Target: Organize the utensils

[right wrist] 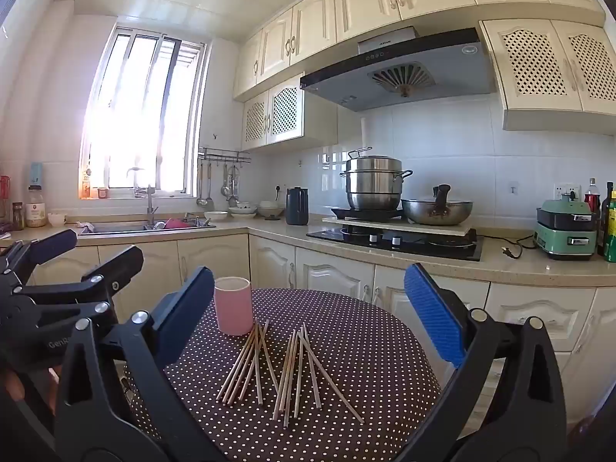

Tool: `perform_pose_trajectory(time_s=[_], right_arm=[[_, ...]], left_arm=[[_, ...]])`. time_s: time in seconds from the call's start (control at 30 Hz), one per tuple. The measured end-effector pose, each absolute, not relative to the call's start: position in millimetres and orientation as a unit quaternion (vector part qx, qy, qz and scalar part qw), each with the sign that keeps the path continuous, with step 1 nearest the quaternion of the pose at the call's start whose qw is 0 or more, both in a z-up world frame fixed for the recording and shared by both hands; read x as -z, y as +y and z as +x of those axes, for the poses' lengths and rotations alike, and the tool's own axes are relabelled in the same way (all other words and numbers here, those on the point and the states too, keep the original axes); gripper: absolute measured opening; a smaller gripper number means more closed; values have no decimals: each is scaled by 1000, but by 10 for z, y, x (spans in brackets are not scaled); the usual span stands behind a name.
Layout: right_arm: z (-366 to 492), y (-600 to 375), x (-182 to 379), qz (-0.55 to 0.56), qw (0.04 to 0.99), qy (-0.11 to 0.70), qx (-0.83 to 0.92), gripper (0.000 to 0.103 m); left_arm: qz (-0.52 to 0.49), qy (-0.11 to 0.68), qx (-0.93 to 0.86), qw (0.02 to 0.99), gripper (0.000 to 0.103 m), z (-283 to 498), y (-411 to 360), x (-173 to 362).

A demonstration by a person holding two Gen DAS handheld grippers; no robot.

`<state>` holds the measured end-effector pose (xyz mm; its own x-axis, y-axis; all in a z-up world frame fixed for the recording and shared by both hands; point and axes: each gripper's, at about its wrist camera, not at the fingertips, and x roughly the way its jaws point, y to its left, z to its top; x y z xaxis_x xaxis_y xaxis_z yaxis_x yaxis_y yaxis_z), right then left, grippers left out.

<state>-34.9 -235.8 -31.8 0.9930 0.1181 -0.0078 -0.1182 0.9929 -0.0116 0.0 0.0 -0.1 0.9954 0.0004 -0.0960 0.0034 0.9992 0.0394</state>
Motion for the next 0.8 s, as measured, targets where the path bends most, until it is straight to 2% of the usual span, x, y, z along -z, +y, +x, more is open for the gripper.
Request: perform_pose_trajectory(time_s=[0.8], right_arm=[[-350,-2378,235,-10,998,3,-61,97]], left_arm=[[20,46,1,999,99,-4,-1,-101]])
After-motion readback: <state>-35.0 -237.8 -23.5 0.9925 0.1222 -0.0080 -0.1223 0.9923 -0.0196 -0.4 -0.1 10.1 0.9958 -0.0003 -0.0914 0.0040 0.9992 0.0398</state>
